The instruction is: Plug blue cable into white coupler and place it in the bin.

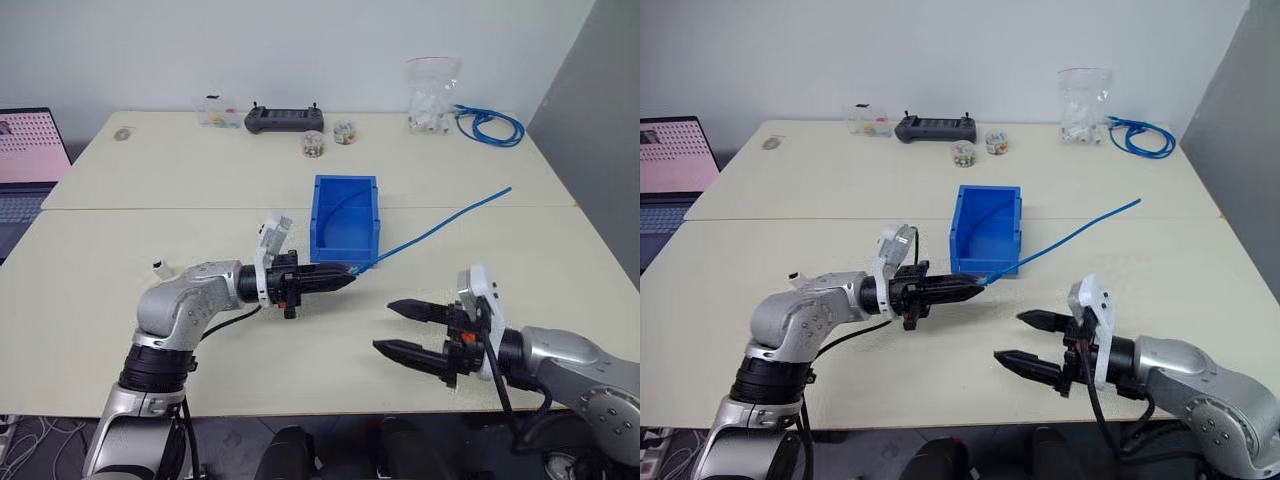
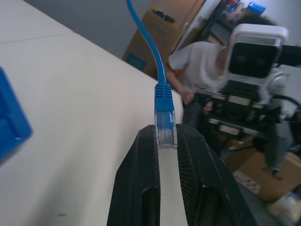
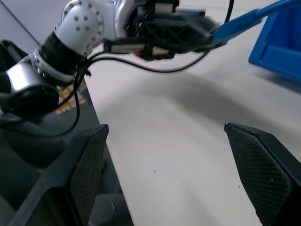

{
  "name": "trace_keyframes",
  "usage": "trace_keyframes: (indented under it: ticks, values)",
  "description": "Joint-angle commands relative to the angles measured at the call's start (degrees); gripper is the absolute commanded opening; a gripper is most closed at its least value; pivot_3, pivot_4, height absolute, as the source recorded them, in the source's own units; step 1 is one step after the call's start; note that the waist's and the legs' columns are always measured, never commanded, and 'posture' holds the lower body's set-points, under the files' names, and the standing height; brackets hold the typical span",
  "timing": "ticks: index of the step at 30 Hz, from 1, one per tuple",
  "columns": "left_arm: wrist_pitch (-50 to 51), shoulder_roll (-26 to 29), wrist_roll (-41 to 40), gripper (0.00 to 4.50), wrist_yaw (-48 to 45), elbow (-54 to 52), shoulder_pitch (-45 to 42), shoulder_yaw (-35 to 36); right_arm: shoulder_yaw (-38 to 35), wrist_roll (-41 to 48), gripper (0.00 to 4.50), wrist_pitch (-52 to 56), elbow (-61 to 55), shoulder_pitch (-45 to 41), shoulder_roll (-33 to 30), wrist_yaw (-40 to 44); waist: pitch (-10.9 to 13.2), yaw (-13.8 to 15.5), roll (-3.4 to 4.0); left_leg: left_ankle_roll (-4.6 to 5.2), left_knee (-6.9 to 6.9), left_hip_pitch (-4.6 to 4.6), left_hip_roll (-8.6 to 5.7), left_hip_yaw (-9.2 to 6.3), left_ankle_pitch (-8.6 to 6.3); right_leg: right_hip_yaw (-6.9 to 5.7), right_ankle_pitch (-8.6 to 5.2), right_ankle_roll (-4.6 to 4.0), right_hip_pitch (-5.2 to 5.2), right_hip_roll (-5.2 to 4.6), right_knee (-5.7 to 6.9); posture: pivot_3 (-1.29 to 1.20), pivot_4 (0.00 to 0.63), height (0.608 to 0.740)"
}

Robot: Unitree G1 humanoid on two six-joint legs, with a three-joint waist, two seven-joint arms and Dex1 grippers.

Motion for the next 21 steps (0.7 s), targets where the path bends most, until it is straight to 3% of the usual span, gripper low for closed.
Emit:
trace_keyframes:
  ticks: [1, 7, 14, 21]
  values:
    - [7.0, 0.2, -7.9, 0.24, 1.9, -3.6, 1.0, 3.7, -1.1, 9.9, 4.17, -0.1, 2.1, -3.9, 3.6, -6.6, 0.0, 0.0, 0.0, 0.0, 0.0, 0.01, 0.0, 0.01, 0.0, 0.01, 0.0, 0.0, 0.0, 0.0, 0.0, 0.0, 0.15, 0.74]
    - [10.2, -0.1, -12.3, 0.24, 5.6, -5.5, 2.4, 5.9, 0.0, 17.6, 4.17, -1.2, 5.6, -7.7, 6.2, -13.5, 0.0, 0.2, 0.0, 0.0, -0.01, -0.03, -0.02, 0.02, 0.0, 0.04, 0.01, -0.02, -0.03, -0.05, -0.01, 0.0, 0.15, 0.74]
    - [10.1, 0.0, -13.6, 0.24, 7.5, -5.7, 2.8, 6.4, 2.7, 19.5, 4.17, -2.1, 8.0, -9.9, 7.0, -15.0, 0.0, 0.2, 0.0, 0.0, -0.03, -0.03, -0.03, 0.03, 0.0, 0.04, 0.01, -0.02, -0.05, -0.05, -0.02, 0.0, 0.15, 0.74]
    - [9.8, 0.3, -13.9, 0.24, 7.8, -6.2, 3.7, 6.1, 4.0, 19.7, 2.72, -3.1, 8.9, -10.2, 7.2, -14.8, 0.0, 0.2, 0.0, 0.0, -0.04, -0.05, -0.03, 0.06, 0.0, 0.06, 0.01, -0.02, -0.07, -0.04, -0.02, 0.0, 0.15, 0.74]
